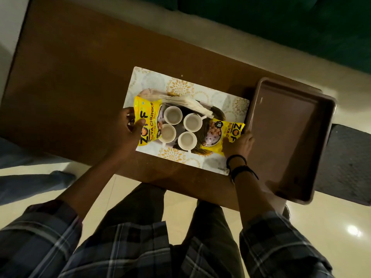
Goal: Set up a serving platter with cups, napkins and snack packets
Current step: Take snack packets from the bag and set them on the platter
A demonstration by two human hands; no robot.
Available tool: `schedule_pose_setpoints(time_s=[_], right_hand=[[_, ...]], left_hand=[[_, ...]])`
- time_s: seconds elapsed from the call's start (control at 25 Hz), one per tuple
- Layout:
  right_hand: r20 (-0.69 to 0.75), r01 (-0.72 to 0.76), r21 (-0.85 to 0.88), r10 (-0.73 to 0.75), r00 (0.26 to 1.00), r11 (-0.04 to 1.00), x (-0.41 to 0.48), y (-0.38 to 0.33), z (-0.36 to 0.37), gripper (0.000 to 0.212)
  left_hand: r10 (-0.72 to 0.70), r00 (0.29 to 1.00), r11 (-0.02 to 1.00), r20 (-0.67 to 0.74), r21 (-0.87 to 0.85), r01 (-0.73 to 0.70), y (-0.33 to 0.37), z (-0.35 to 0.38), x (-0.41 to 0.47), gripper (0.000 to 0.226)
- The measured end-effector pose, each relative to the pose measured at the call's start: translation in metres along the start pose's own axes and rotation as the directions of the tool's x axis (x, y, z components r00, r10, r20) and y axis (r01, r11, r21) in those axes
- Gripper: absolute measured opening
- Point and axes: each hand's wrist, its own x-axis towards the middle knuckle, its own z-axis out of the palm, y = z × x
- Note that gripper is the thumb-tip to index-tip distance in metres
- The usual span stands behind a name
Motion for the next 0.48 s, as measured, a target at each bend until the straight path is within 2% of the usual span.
schedule_pose_setpoints(time_s=[0.12, 0.24, 0.36, 0.48], right_hand=[[-0.089, 0.096, 0.009, -0.095, 0.992, 0.995, -0.006, -0.008, -0.006, 0.064], [-0.027, 0.216, 0.122, -0.215, 0.976, 0.969, -0.019, -0.023, -0.008, 0.062], [-0.003, 0.382, 0.217, -0.39, 0.921, 0.899, -0.036, -0.042, -0.001, 0.058], [0.042, 0.479, 0.206, -0.497, 0.867, 0.853, -0.049, -0.059, 0.014, 0.056]], left_hand=[[-0.028, 0.998, 0.999, -0.061, -0.021, 0.027, -0.005, 0.001, 0.003, 0.031], [-0.034, 0.995, 0.999, -0.098, -0.006, 0.033, -0.008, -0.003, 0.005, 0.028], [-0.013, 0.99, 0.997, -0.142, 0.068, 0.023, -0.013, -0.009, 0.01, 0.025], [-0.012, 0.985, 0.993, -0.172, 0.113, 0.032, -0.021, -0.017, 0.02, 0.022]])
